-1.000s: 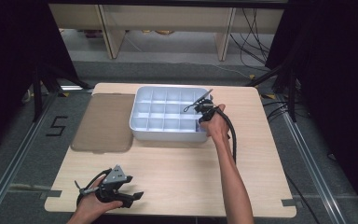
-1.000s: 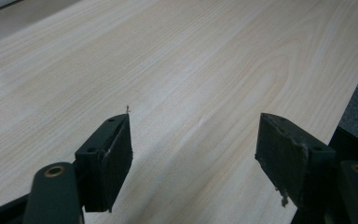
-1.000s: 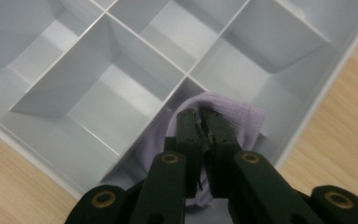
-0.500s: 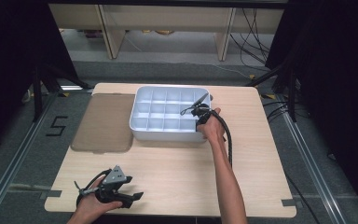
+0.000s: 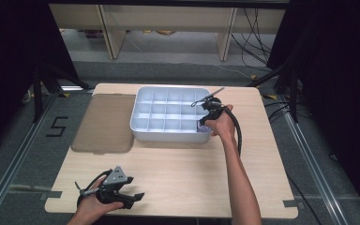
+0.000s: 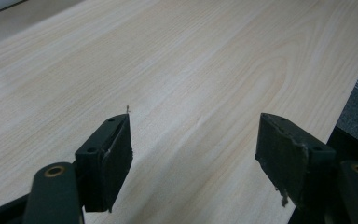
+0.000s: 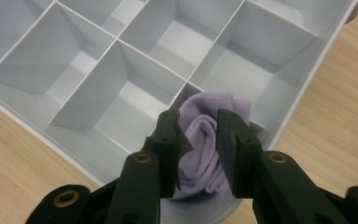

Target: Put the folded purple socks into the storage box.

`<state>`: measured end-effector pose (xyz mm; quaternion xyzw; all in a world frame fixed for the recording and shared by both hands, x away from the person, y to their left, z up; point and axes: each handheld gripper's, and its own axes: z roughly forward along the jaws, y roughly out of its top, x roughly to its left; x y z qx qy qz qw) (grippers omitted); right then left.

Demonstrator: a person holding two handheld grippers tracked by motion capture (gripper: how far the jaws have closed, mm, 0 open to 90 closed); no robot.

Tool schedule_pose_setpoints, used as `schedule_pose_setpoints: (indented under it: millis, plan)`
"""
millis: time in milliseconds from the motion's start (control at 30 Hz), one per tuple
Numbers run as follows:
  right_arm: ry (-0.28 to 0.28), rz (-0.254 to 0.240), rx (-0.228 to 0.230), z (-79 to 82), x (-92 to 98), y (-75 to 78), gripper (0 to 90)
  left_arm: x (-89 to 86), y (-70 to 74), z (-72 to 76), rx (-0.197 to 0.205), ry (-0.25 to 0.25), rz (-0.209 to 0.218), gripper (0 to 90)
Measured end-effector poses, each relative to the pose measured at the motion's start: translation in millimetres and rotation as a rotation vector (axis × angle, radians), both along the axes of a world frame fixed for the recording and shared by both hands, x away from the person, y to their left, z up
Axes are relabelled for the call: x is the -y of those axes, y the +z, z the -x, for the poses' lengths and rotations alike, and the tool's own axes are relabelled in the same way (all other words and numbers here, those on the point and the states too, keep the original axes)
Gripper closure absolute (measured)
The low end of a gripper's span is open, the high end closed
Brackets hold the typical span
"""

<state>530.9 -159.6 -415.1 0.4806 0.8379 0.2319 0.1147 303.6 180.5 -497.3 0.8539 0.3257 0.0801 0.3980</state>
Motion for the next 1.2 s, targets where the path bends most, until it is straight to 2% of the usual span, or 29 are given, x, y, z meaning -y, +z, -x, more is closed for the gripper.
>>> schedule_pose_setpoints:
  millis: [67, 133, 167, 200, 233, 267, 300, 333, 400, 500, 533, 667, 700, 733, 767, 833, 867, 933, 967, 1000, 1033, 1100, 1133, 1167, 1200]
  plan:
    - [-0.005, -0.003, 0.010, 1.3, 2.2, 3.9, 69.9, 0.6, -0.7, 0.1, -0.011, 0.012, 0.012, 26.5]
    - [-0.007, -0.015, 0.025, 3.1, 4.2, 6.7, 68.6, -1.2, -0.1, -1.5, 0.008, 0.001, -0.008, 26.5]
    - [0.001, -0.022, 0.027, 3.9, 5.6, 8.0, 67.9, 0.5, -0.7, -0.4, 0.002, 0.017, 0.022, 26.5]
    - [-0.018, -0.026, 0.019, 5.5, 5.0, 9.7, 67.7, 0.5, -0.7, -0.3, 0.002, 0.019, 0.024, 26.5]
    - [-0.001, -0.039, 0.030, 6.5, 6.0, 9.9, 67.1, 0.3, -0.6, -0.5, 0.002, 0.019, 0.022, 26.5]
    - [0.006, -0.035, 0.042, 7.7, 6.9, 11.2, 65.6, -1.7, 0.3, -1.6, 0.007, 0.001, -0.007, 26.5]
    - [0.008, -0.049, 0.044, 9.0, 6.8, 11.6, 64.8, -0.7, -0.2, -1.1, 0.003, 0.008, 0.010, 26.5]
    - [0.015, -0.042, 0.055, 10.4, 7.6, 12.1, 63.8, -1.7, 0.2, -1.4, 0.003, 0.003, -0.004, 26.5]
    - [0.013, -0.054, 0.057, 14.0, 6.8, 13.3, 60.5, -1.1, -0.4, -0.9, -0.005, 0.018, 0.005, 26.5]
    - [0.019, -0.062, 0.078, 18.3, 6.9, 14.6, 56.1, -1.5, -0.1, -1.3, 0.003, 0.008, -0.002, 26.5]
    - [0.020, -0.071, 0.076, 19.8, 6.7, 14.8, 55.6, 0.1, -0.9, -0.9, 0.005, 0.015, 0.018, 26.5]
    - [0.015, -0.078, 0.083, 25.9, 4.0, 15.3, 51.5, -0.1, -0.8, -1.0, 0.006, 0.012, 0.011, 26.5]
    - [0.031, -0.094, 0.082, 27.5, 3.4, 15.6, 50.9, -0.1, -0.7, -1.0, 0.006, 0.013, 0.012, 26.5]
    - [0.034, -0.089, 0.096, 28.2, 3.4, 15.5, 50.5, 0.5, -1.0, -0.7, 0.005, 0.019, 0.022, 26.5]
    - [0.036, -0.100, 0.090, 30.0, 2.8, 16.0, 49.5, -1.7, 0.1, -1.8, 0.007, -0.001, -0.006, 26.5]
    - [0.037, -0.100, 0.090, 32.6, 1.9, 17.0, 47.4, -1.2, -0.3, -0.9, -0.004, 0.017, 0.003, 26.5]
    - [0.041, -0.099, 0.108, 33.7, 2.1, 17.2, 47.1, -1.2, -0.3, -1.1, -0.003, 0.017, 0.003, 26.5]
    - [0.055, -0.115, 0.103, 36.2, 2.3, 18.1, 45.9, -1.1, -0.4, -1.0, -0.001, 0.017, 0.002, 26.5]
    - [0.047, -0.104, 0.125, 37.2, 1.7, 18.0, 45.0, -1.5, -0.1, -1.6, 0.007, 0.004, -0.005, 26.5]
    - [0.040, -0.122, 0.125, 38.9, 0.2, 17.5, 44.5, -1.5, -0.3, -2.1, 0.012, 0.004, -0.012, 26.5]
    - [0.038, -0.112, 0.118, 40.4, 0.3, 18.5, 44.0, -1.0, -0.5, -1.8, 0.011, 0.008, -0.005, 26.5]
    - [0.031, -0.128, 0.115, 42.7, -1.3, 17.3, 42.9, 0.5, -1.0, -0.8, 0.006, 0.019, 0.021, 26.5]
    - [0.040, -0.124, 0.124, 42.5, -0.9, 16.9, 42.4, -1.8, 0.1, -1.8, 0.007, 0.001, -0.009, 26.5]
    - [0.044, -0.124, 0.121, 43.4, -1.1, 16.4, 41.9, -1.1, -0.4, -1.0, -0.003, 0.018, 0.003, 26.5]
    - [0.045, -0.123, 0.123, 44.3, -1.4, 16.7, 41.3, -1.7, -0.2, -1.6, 0.004, 0.017, -0.006, 26.5]
